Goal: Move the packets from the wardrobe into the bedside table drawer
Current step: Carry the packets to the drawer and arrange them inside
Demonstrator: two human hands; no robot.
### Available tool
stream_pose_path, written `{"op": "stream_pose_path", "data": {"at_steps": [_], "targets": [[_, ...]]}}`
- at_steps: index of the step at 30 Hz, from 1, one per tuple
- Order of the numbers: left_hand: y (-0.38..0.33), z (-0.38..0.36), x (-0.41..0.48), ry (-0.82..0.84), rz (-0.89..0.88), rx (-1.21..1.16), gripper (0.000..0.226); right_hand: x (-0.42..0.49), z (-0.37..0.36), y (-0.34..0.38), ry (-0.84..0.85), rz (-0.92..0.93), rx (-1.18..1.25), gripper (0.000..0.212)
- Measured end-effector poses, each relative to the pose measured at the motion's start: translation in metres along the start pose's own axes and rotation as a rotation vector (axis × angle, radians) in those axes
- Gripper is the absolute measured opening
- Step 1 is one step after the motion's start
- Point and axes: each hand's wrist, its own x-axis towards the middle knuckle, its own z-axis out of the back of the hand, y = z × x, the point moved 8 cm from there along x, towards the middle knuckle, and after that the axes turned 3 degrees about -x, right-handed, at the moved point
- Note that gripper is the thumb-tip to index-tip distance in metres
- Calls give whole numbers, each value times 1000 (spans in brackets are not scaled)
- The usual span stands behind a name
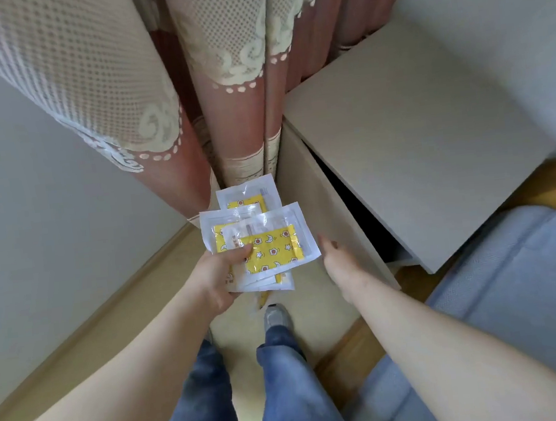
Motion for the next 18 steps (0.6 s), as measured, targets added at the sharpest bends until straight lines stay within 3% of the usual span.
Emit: {"op": "stream_pose_path", "data": {"at_steps": [2,5,10,14,18], "targets": [[-5,-14,-7,19,-26,-52,27,-14,-8,-2,103,-148,310,58],[-20,-32,-22,49,-53,-136,20,-31,-15,15,241,-213,514,52],[-53,-48,-55,75,-100,-237,9,-55,-16,74,385,-96,587,52],[-82,-46,-86,127,-202,-320,12,-76,-27,112,514,-17,729,69],[-111,-24,-121,124,-319,-402,12,-119,-34,162,606,236,777,43]]}}
